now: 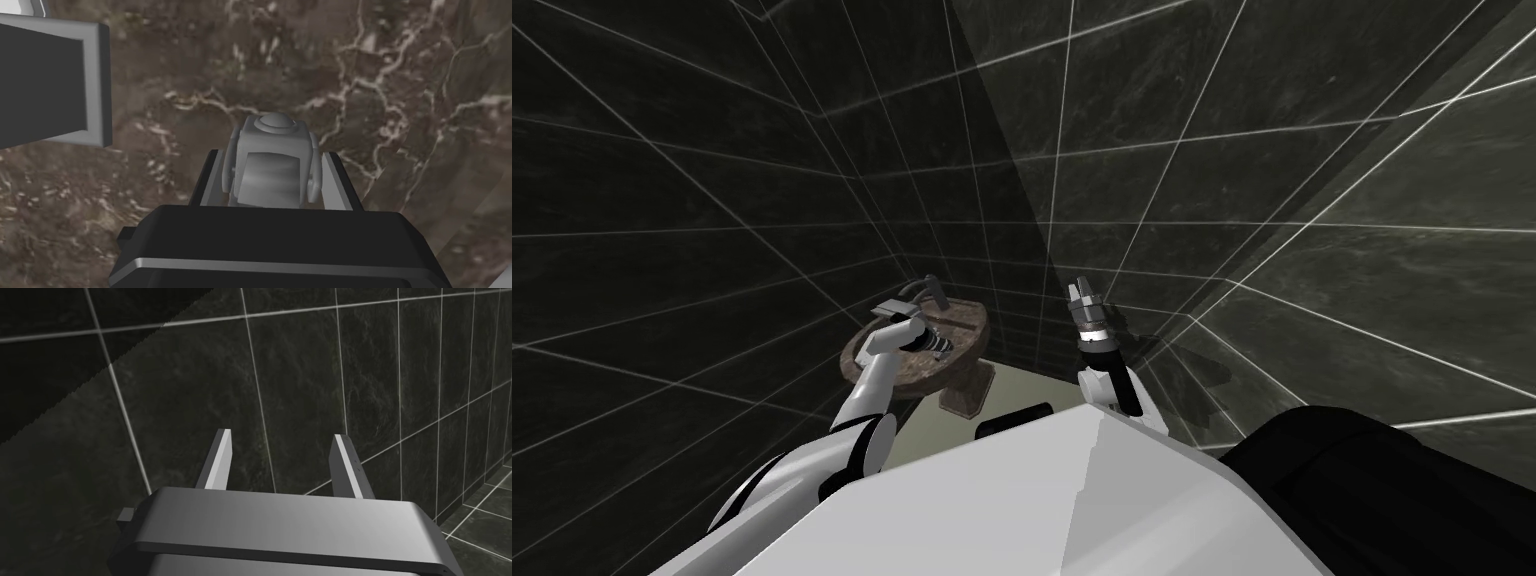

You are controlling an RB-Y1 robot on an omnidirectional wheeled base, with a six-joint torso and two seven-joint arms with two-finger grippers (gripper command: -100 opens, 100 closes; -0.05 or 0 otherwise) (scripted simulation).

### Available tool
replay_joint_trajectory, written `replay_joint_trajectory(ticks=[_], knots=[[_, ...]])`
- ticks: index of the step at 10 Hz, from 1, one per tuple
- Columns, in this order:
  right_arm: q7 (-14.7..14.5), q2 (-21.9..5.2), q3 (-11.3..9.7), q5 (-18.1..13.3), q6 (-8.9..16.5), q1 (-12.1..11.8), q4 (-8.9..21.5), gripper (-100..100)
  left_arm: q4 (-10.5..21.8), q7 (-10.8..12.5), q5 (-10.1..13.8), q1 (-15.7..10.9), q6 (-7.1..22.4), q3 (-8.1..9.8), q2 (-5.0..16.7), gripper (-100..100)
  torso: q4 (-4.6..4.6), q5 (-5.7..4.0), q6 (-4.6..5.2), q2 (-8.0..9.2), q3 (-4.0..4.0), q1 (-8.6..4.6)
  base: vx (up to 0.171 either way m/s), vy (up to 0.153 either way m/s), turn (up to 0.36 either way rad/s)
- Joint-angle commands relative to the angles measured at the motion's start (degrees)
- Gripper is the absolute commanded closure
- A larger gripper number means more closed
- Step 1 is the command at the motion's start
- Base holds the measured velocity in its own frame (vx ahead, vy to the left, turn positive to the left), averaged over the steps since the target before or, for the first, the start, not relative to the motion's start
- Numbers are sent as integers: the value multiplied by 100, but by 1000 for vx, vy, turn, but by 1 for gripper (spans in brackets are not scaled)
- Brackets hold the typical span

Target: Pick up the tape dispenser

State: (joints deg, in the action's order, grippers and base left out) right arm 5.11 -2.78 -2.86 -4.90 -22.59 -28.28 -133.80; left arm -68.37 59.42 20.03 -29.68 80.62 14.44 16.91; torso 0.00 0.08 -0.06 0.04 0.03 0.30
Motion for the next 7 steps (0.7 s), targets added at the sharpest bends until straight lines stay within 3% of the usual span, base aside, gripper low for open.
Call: replay_joint_trajectory(ticks=[1, 4, 5, 6, 7], knots=[[0, 0, 0, 0, 0, 0, 0, 0, 0, 0, 0, 0, 0, 0, 0, 100, 0, 0, 0, 0, 0, 0, 0, 0, 0], [0, 0, 0, 0, 0, 0, 0, 0, 1, -1, 0, 1, 0, 0, -1, 100, -3, -2, -1, -12, -7, -7, 0, 0, 0], [0, 0, 0, 0, 0, 0, 0, 0, 1, 0, 0, 1, 0, 0, -1, 0, -2, -2, 0, -12, -7, -7, 0, 0, 0], [0, 0, 0, 0, 0, 0, 0, 0, -106, -66, 31, 60, 50, -47, -35, 100, -2, -3, 0, -12, -7, -7, 56, -31, 288], [0, 0, 0, 0, 0, -2, 0, 0, -224, -196, 93, 74, 155, -144, -81, 100, -4, -6, -15, -26, -13, -13, 137, -92, 406]])
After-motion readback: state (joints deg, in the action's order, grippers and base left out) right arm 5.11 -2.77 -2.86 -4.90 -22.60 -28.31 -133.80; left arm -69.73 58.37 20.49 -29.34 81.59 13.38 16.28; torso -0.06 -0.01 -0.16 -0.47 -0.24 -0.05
